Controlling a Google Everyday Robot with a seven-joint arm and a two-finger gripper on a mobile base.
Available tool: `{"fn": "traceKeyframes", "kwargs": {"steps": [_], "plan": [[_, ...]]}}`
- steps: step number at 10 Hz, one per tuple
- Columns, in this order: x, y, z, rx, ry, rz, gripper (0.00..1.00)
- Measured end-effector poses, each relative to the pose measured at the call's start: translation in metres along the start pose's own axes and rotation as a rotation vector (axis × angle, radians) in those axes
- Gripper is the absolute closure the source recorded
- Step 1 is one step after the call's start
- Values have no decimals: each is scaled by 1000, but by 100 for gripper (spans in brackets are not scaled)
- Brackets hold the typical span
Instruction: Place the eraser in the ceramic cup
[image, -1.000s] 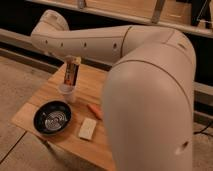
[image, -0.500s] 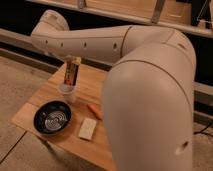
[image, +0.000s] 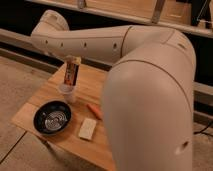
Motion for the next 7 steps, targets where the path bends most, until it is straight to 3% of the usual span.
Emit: {"fn": "traceKeyframes", "kwargs": {"steps": [7], "plan": [[1, 3, 1, 0, -3, -8, 100]]}}
